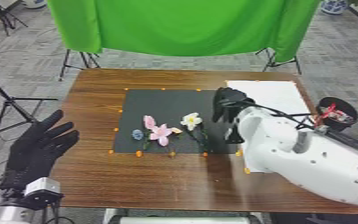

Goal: Arrange flowers

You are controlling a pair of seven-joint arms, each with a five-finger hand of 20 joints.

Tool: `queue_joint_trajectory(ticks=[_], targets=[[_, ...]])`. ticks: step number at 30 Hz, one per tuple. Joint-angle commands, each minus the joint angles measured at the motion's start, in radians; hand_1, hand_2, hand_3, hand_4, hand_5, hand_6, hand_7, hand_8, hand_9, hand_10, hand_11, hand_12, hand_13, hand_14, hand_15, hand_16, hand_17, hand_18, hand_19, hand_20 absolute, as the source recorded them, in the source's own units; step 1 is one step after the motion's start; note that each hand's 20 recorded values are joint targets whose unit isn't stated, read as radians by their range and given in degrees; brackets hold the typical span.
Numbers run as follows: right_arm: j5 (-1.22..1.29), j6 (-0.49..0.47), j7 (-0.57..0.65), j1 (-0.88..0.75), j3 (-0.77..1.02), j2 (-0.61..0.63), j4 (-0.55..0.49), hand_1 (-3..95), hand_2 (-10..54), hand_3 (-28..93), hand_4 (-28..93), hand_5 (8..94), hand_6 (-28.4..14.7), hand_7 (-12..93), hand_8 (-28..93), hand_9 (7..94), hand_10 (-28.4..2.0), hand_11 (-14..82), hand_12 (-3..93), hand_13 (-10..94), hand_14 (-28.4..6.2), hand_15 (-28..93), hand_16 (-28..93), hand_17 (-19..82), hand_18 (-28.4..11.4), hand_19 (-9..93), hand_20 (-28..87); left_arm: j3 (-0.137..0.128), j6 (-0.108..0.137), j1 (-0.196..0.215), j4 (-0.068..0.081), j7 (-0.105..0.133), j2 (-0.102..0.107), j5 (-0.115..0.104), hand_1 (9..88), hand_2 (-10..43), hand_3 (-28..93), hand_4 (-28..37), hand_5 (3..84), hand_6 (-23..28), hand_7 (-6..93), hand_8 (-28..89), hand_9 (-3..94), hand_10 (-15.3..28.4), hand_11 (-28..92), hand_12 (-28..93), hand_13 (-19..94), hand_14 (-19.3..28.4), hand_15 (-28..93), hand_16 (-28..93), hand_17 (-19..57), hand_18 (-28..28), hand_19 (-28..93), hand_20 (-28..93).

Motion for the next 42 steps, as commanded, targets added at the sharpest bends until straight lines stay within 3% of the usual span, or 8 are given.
queue_joint_trajectory(ticks=[1, 6, 11, 14, 21, 27, 34, 42], targets=[[-0.011, 0.026, 0.022, -0.059, -0.009, -0.007, -0.009, 59.9, -9.5, 74, -28, 74.2, 3.2, 36, 2, 90.8, -6.5, 6.5, 31.5, 84, -1.6, 60, 17, 52, -14.4, 93, 26, 0.009, 0.008, -0.001, -0.004, -0.01, -0.006, -0.005, 29.4, 6.6, 62, -19.3, 38.5, 10.7, 6.9, -6, 34.0, 21.0, 27, 12, 22, 28.4, 56, -12, -6.1, 28.4, 54, 3], [-0.012, 0.021, 0.026, -0.073, -0.006, -0.025, 0.0, 59.8, -9.5, 74, -28, 74.2, 3.3, 36, 2, 90.9, -6.6, 6.5, 31.4, 84, -1.7, 60, 17, 53, -14.5, 93, 26, 0.013, -0.004, -0.017, 0.0, -0.028, -0.015, 0.01, 29.3, 6.6, 62, -19.3, 38.5, 10.6, 6.9, -6, 34.0, 21.0, 27, 12, 22, 28.4, 56, -12, -6.1, 28.4, 54, 2], [-0.012, 0.015, 0.037, -0.075, 0.0, -0.03, 0.004, 59.3, -9.5, 74, -28, 74.0, 3.2, 35, 2, 90.6, -6.7, 6.4, 31.4, 84, -1.8, 60, 17, 53, -14.8, 93, 26, 0.019, 0.008, -0.017, -0.001, -0.019, -0.002, 0.001, 29.4, 6.5, 62, -19.3, 38.5, 10.7, 7.0, -6, 34.0, 21.0, 27, 12, 22, 28.4, 56, -12, -6.2, 28.4, 54, 2], [-0.001, 0.0, 0.045, -0.081, 0.019, -0.021, -0.007, 57.3, -9.5, 75, -28, 72.5, 1.4, 31, 0, 89.8, -7.6, 6.3, 30.7, 84, -2.3, 60, 16, 52, -15.3, 93, 27, 0.014, 0.0, -0.018, -0.002, -0.032, -0.017, 0.01, 29.3, 6.5, 62, -19.3, 38.5, 10.7, 6.9, -6, 34.0, 21.1, 27, 12, 22, 28.4, 56, -12, -6.2, 28.4, 54, 2], [0.015, -0.052, 0.065, -0.096, 0.063, -0.016, -0.023, 51.9, -9.5, 73, -26, 70.0, -1.4, 25, 1, 86.6, -11.0, 11.1, 24.9, 86, -2.4, 58, 16, 56, -15.8, 93, 28, 0.019, 0.008, -0.005, -0.002, -0.011, -0.006, -0.002, 29.7, 6.5, 63, -19.0, 38.6, 10.7, 6.9, -6, 34.0, 21.0, 27, 12, 22, 28.4, 56, -12, -6.1, 28.4, 54, 2], [0.028, -0.079, 0.071, -0.106, 0.078, -0.018, -0.025, 46.1, -9.5, 76, -25, 67.6, -2.0, 21, 0, 84.3, -13.8, 18.4, 16.3, 87, -2.8, 56, 16, 57, -15.1, 93, 26, 0.017, 0.004, -0.006, -0.002, -0.018, -0.015, 0.005, 29.8, 6.6, 63, -18.9, 38.5, 10.7, 6.9, -6, 34.0, 21.0, 27, 12, 22, 28.4, 56, -12, -6.1, 28.4, 54, 2], [0.037, -0.117, 0.089, -0.119, 0.104, -0.015, -0.032, 40.3, -8.3, 78, -22, 64.9, -2.6, 19, -11, 82.3, -15.5, 17.8, 14.5, 88, -3.2, 54, 17, 59, -14.7, 93, 25, 0.02, 0.011, 0.001, -0.003, -0.006, -0.007, -0.001, 29.8, 6.6, 63, -19.0, 38.6, 10.8, 6.8, -6, 34.0, 21.0, 27, 12, 22, 28.4, 56, -12, -6.2, 28.4, 54, 2], [0.03, -0.135, 0.1, -0.121, 0.108, -0.011, -0.038, 36.4, -6.6, 76, -22, 62.1, -4.1, 16, -11, 80.1, -17.4, 16.9, 14.1, 88, -3.9, 54, 17, 60, -14.4, 93, 25, 0.022, 0.014, 0.006, -0.002, -0.002, 0.005, -0.008, 29.9, 6.6, 62, -19.0, 38.7, 10.8, 6.8, -6, 34.0, 20.9, 27, 12, 22, 28.4, 56, -12, -6.0, 28.4, 54, 2]])
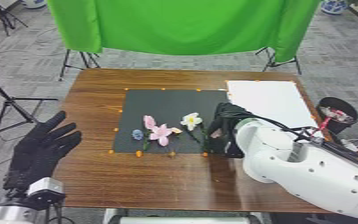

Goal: Arrange flowers

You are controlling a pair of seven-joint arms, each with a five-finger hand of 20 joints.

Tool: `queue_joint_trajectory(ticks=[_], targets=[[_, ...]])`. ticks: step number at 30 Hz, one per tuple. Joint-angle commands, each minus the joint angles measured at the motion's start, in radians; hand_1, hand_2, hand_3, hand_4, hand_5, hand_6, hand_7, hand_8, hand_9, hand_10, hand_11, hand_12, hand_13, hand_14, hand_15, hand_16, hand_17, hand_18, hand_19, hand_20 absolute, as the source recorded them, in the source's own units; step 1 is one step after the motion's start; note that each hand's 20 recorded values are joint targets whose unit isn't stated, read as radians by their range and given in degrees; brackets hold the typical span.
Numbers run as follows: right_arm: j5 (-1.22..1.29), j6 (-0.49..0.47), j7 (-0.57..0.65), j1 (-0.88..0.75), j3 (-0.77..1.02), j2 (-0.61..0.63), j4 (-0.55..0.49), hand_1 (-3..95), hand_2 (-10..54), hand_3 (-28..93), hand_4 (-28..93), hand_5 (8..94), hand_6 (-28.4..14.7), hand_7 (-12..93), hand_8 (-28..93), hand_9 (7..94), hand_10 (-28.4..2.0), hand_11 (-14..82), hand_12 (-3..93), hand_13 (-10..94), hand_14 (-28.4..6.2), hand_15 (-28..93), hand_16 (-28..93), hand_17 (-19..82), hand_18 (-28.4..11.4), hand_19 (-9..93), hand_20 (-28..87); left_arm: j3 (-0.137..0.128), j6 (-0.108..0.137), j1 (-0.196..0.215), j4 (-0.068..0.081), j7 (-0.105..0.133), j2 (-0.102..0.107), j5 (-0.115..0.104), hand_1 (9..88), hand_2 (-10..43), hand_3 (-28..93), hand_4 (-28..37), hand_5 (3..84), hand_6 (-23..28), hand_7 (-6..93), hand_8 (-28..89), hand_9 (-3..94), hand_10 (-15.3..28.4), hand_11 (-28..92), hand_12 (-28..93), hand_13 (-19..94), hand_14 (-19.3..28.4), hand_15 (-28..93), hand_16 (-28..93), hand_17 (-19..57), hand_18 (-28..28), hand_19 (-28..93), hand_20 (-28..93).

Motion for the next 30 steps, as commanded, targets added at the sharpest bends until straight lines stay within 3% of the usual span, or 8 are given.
queue_joint_trajectory(ticks=[1, 7, 13, 14, 15, 24, 26, 30], targets=[[-0.006, -0.021, 0.01, 0.001, 0.005, 0.01, -0.014, 36.2, -6.5, 76, -22, 61.9, -4.1, 16, -11, 80.0, -17.4, 16.9, 14.1, 88, -4.0, 54, 17, 60, -14.4, 93, 25, 0.008, 0.017, 0.018, -0.002, 0.022, 0.024, -0.017, 29.9, 6.7, 62, -19.0, 38.6, 10.8, 6.9, -6, 34.0, 20.9, 27, 12, 22, 28.4, 56, -12, -6.0, 28.4, 54, 2], [-0.003, -0.014, 0.015, -0.01, 0.016, 0.008, -0.021, 36.2, -6.0, 76, -22, 61.6, -4.3, 16, -11, 78.0, -17.8, 16.4, 13.7, 87, -4.6, 54, 17, 60, -14.2, 93, 24, 0.006, 0.01, 0.013, -0.003, 0.0, 0.004, -0.005, 29.9, 6.6, 63, -18.9, 38.6, 10.8, 6.8, -6, 34.0, 21.0, 27, 12, 22, 28.4, 56, -12, -6.0, 28.4, 54, 2], [-0.009, 0.006, 0.014, 0.009, 0.007, 0.018, -0.037, 31.2, -3.4, 75, -22, 60.3, -5.1, 15, -11, 75.7, -19.0, 15.9, 13.5, 86, -5.7, 55, 16, 60, -14.0, 93, 23, 0.011, 0.015, 0.017, -0.004, 0.005, 0.003, -0.005, 29.9, 6.6, 63, -18.9, 38.6, 10.7, 6.9, -6, 33.9, 21.0, 27, 12, 22, 28.4, 56, -12, -6.0, 28.4, 54, 2], [-0.016, 0.008, 0.01, 0.019, 0.002, 0.017, -0.036, 30.5, -3.0, 75, -22, 60.1, -5.4, 15, -10, 75.4, -19.2, 15.9, 13.4, 86, -5.9, 55, 16, 60, -14.0, 93, 22, 0.015, 0.025, 0.025, -0.005, 0.028, 0.02, -0.019, 29.9, 6.6, 63, -18.9, 38.6, 10.7, 6.9, -6, 34.0, 21.0, 27, 12, 22, 28.4, 56, -12, -6.0, 28.4, 54, 2], [-0.024, 0.007, 0.011, 0.02, 0.003, 0.02, -0.038, 29.8, -2.5, 75, -22, 60.1, -5.6, 15, -10, 75.3, -19.4, 15.8, 13.4, 86, -6.0, 55, 16, 60, -14.1, 93, 22, 0.013, 0.018, 0.02, -0.003, 0.015, 0.013, -0.013, 29.9, 6.6, 63, -18.9, 38.6, 10.7, 6.9, -6, 34.0, 21.0, 27, 12, 22, 28.4, 56, -12, -6.0, 28.4, 54, 2], [-0.01, 0.018, 0.018, 0.024, 0.025, 0.037, -0.053, 27.3, -0.3, 74, -21, 60.1, -6.1, 14, -10, 75.5, -20.3, 15.5, 13.2, 86, -6.4, 56, 15, 61, -14.0, 93, 21, 0.011, 0.016, 0.029, -0.007, 0.017, -0.005, -0.005, 29.9, 6.7, 62, -18.9, 38.6, 10.8, 6.8, -6, 34.0, 21.0, 27, 12, 22, 28.4, 56, -12, -6.0, 28.4, 54, 2], [0.012, 0.04, 0.004, -0.021, 0.088, 0.05, -0.071, 25.9, 1.4, 73, -21, 60.1, -6.3, 14, -10, 74.9, -20.4, 15.4, 13.2, 86, -6.7, 56, 15, 61, -14.0, 93, 21, 0.012, 0.022, 0.035, -0.008, 0.026, -0.006, -0.006, 29.9, 6.7, 62, -18.8, 38.6, 10.7, 6.8, -6, 34.0, 21.0, 27, 12, 22, 28.4, 56, -12, -6.0, 28.4, 54, 2], [0.093, 0.131, -0.054, -0.191, 0.304, 0.073, -0.123, 22.4, 5.5, 73, -21, 58.8, -6.5, 14, -10, 71.5, -20.6, 15.7, 13.8, 80, -10.2, 59, 15, 58, -14.9, 93, 13, 0.022, 0.049, 0.053, -0.009, 0.074, 0.033, -0.036, 29.6, 6.7, 62, -19.1, 38.6, 10.7, 6.9, -6, 33.9, 21.0, 27, 12, 22, 28.4, 56, -12, -6.0, 28.4, 54, 2]])
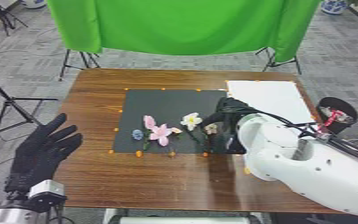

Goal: Arrange flowers

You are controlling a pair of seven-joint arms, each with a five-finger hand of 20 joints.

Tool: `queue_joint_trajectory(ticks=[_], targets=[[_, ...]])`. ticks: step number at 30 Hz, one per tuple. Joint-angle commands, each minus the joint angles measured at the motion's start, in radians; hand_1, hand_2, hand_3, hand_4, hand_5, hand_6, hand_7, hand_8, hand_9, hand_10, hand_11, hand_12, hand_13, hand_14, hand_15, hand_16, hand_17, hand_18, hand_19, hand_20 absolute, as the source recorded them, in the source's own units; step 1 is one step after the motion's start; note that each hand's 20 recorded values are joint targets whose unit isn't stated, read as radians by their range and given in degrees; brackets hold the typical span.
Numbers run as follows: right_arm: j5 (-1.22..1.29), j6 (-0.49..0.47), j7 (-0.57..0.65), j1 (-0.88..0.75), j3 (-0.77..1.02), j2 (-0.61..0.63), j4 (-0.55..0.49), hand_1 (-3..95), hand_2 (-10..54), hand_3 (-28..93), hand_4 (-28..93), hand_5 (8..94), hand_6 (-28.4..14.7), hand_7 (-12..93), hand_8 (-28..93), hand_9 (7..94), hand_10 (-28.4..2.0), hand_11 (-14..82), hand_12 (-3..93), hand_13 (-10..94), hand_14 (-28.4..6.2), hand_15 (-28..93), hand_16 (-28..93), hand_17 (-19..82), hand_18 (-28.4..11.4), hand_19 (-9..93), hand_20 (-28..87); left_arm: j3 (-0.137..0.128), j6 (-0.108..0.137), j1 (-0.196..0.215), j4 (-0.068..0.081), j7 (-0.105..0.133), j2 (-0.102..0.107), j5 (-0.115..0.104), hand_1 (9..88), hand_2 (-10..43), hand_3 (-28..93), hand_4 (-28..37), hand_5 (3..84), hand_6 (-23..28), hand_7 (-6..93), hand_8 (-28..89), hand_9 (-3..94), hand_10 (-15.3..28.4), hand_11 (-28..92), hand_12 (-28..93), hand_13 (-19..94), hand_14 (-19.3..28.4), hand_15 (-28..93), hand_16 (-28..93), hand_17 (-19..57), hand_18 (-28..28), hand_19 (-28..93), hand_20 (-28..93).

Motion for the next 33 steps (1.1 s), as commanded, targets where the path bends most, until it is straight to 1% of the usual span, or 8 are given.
queue_joint_trajectory(ticks=[1, 6, 13, 19, 22, 24, 27, 33], targets=[[0.129, 0.118, -0.087, -0.258, 0.35, 0.047, -0.093, 21.8, 6.1, 73, -21, 58.5, -6.5, 14, -10, 71.0, -20.5, 15.8, 13.9, 79, -10.9, 60, 14, 57, -15.4, 93, 11, 0.011, 0.031, 0.034, -0.007, 0.047, 0.019, -0.023, 29.4, 6.7, 62, -19.2, 38.6, 10.7, 6.8, -6, 33.9, 20.9, 26, 12, 22, 28.4, 56, -12, -6.0, 28.4, 54, 2], [0.311, 0.296, -0.213, -0.498, 0.622, 0.055, -0.15, 17.9, 10.8, 74, -21, 54.6, -6.6, 14, -10, 62.2, -21.7, 14.7, 13.8, 66, -16.7, 55, 10, 45, -19.6, 88, -15, 0.028, 0.069, 0.048, -0.008, 0.113, 0.049, -0.049, 29.0, 6.4, 62, -19.6, 38.1, 9.9, 6.8, -6, 32.4, 20.1, 24, 11, 21, 27.7, 54, -12, -6.4, 28.4, 54, 2], [0.61, 0.438, -0.472, -0.731, 0.879, 0.04, -0.167, 15.8, 12.4, 79, -24, 53.0, -6.4, 16, -11, 53.6, -21.9, 13.3, 13.6, 52, -21.3, 47, 8, 22, -25.9, 61, 3, 0.052, 0.119, 0.05, 0.007, 0.217, 0.107, -0.114, 28.2, 6.0, 61, -21.0, 35.3, 5.4, 6.3, -7, 31.0, 18.2, 22, 12, 19, 25.4, 49, -11, -7.7, 28.4, 52, 3], [0.855, 0.484, -0.683, -0.83, 0.999, 0.04, -0.139, 15.2, 12.3, 81, -25, 51.0, -5.6, 15, -11, 49.2, -20.6, 11.5, 13.4, 44, -21.9, 39, 9, 14, -25.8, 52, 7, 0.027, 0.135, 0.05, 0.026, 0.241, 0.123, -0.156, 27.1, 5.7, 61, -22.3, 34.7, 4.3, 6.5, -7, 29.8, 17.1, 21, 12, 17, 23.7, 46, -9, -9.2, 28.0, 48, 3], [0.925, 0.49, -0.718, -0.864, 1.049, 0.034, -0.13, 15.0, 12.2, 82, -26, 50.2, -5.0, 16, -11, 48.1, -20.2, 11.3, 13.9, 41, -21.3, 38, 11, 12, -24.7, 50, 10, -0.028, 0.098, 0.039, 0.031, 0.159, 0.079, -0.111, 27.2, 5.6, 62, -22.5, 38.5, 6.7, 7.4, -7, 30.9, 17.8, 22, 12, 18, 24.3, 47, -8, -9.1, 27.8, 48, 5], [0.963, 0.476, -0.729, -0.868, 1.069, 0.032, -0.122, 15.1, 12.2, 82, -26, 50.0, -4.7, 17, -11, 48.0, -20.3, 12.4, 14.5, 40, -20.9, 39, 12, 12, -24.7, 50, 11, -0.064, 0.073, 0.05, 0.031, 0.146, 0.074, -0.11, 27.2, 5.4, 62, -22.5, 39.1, 7.1, 7.4, -7, 31.3, 18.1, 23, 13, 18, 24.6, 48, -8, -9.0, 27.9, 49, 5], [1.034, 0.402, -0.764, -0.9, 1.124, 0.025, -0.114, 15.0, 12.1, 82, -26, 49.9, -4.5, 17, -11, 48.6, -20.6, 14.5, 14.8, 40, -20.8, 41, 12, 11, -24.9, 50, 13, -0.135, -0.004, 0.047, 0.027, 0.045, 0.008, -0.046, 27.1, 5.3, 62, -22.0, 37.5, 6.9, 7.3, -7, 31.1, 18.3, 23, 12, 19, 25.2, 49, -9, -8.7, 28.3, 49, 6], [1.053, 0.416, -0.788, -0.929, 1.156, 0.034, -0.118, 15.0, 12.3, 82, -26, 49.3, -4.0, 17, -11, 48.7, -20.3, 14.6, 14.4, 40, -20.7, 41, 12, 11, -25.3, 49, 14, -0.151, 0.024, 0.056, 0.028, 0.097, 0.048, -0.083, 27.7, 5.3, 61, -21.3, 36.1, 7.2, 6.7, -6, 32.0, 18.6, 22, 13, 21, 26.8, 51, -9, -7.0, 28.4, 50, 7]])
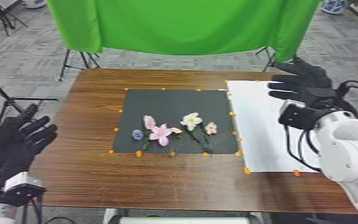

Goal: Arrange flowers

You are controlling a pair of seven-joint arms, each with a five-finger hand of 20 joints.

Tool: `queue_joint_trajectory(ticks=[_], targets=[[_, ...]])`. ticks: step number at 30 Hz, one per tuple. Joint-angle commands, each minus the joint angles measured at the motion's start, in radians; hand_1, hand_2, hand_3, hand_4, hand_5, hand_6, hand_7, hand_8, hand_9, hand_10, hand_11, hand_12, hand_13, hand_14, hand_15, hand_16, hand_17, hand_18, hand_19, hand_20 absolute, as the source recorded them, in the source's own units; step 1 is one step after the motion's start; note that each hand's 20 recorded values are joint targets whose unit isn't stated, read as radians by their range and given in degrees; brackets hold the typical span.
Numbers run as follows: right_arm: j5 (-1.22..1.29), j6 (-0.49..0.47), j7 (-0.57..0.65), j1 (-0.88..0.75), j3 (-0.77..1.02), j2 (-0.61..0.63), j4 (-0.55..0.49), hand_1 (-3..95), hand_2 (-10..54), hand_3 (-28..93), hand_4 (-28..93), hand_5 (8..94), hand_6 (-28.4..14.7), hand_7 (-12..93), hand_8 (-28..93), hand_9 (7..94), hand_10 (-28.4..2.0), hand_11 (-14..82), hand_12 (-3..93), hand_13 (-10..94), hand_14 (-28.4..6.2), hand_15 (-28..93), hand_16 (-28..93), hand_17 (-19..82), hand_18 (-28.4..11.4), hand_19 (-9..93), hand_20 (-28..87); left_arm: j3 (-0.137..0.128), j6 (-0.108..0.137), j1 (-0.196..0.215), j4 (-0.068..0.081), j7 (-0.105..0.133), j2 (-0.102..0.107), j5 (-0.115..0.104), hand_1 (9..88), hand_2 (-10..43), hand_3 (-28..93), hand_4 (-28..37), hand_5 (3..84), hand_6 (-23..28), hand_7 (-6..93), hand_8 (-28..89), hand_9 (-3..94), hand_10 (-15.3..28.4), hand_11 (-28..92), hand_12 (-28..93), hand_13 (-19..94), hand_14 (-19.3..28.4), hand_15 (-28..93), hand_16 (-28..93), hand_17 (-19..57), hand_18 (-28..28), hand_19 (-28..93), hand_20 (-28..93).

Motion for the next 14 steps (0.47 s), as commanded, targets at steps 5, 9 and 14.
queue_joint_trajectory(ticks=[5, 9, 14], targets=[[0.04, -0.015, -0.037, -0.055, 0.063, 0.005, -0.001, 14.6, 12.5, 82, -26, 48.6, -3.5, 16, -11, 48.2, -20.0, 13.8, 14.1, 40, -20.8, 39, 11, 11, -25.5, 48, 14, -0.011, -0.002, -0.002, 0.004, 0.056, -0.03, -0.011, 27.8, 5.2, 60, -21.1, 35.5, 7.1, 6.8, -6, 32.1, 18.7, 22, 13, 21, 26.9, 51, -9, -6.9, 28.4, 50, 7], [0.044, -0.026, -0.054, -0.089, 0.093, 0.006, -0.002, 14.4, 12.6, 81, -26, 48.1, -3.2, 16, -11, 48.3, -19.9, 13.7, 14.1, 40, -20.9, 39, 12, 10, -25.5, 48, 15, -0.012, 0.003, 0.025, 0.007, 0.103, -0.018, -0.045, 27.9, 5.2, 60, -21.1, 35.3, 7.2, 6.9, -6, 32.1, 18.7, 22, 13, 21, 27.0, 51, -9, -6.9, 28.4, 50, 7], [0.065, -0.074, -0.089, -0.168, 0.159, 0.007, -0.003, 14.1, 12.4, 82, -26, 47.7, -3.0, 16, -11, 48.3, -19.8, 13.5, 14.1, 40, -20.8, 39, 12, 10, -25.6, 47, 15, -0.007, 0.013, 0.037, 0.011, 0.133, 0.006, -0.06, 27.8, 5.2, 60, -21.0, 35.2, 7.2, 6.9, -6, 32.2, 18.8, 22, 13, 21, 27.1, 51, -9, -6.8, 28.4, 50, 7]])
